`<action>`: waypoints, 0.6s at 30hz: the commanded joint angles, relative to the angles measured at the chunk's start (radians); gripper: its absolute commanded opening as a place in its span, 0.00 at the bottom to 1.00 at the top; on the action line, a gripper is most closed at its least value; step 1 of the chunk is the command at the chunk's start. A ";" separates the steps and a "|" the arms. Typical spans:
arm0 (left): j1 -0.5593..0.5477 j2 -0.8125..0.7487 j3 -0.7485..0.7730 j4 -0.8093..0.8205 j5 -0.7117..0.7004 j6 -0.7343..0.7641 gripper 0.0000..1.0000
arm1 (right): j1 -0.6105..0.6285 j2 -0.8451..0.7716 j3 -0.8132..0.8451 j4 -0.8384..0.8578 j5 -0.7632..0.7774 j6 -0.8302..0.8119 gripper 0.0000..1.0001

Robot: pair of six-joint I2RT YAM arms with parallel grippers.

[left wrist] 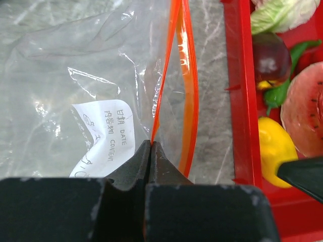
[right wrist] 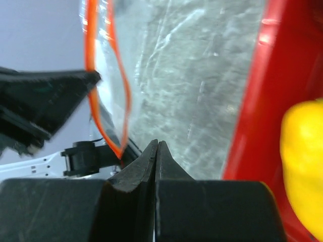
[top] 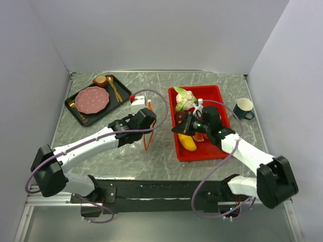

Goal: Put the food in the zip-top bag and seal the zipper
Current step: Open the zipper of the food storage bag.

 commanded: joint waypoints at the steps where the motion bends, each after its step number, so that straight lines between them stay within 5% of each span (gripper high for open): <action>1: 0.001 -0.023 -0.006 0.058 0.063 0.020 0.01 | 0.061 0.071 0.124 0.131 -0.038 0.046 0.00; 18: 0.003 -0.016 0.021 0.107 0.115 0.046 0.01 | 0.160 0.356 0.339 0.136 -0.051 0.060 0.00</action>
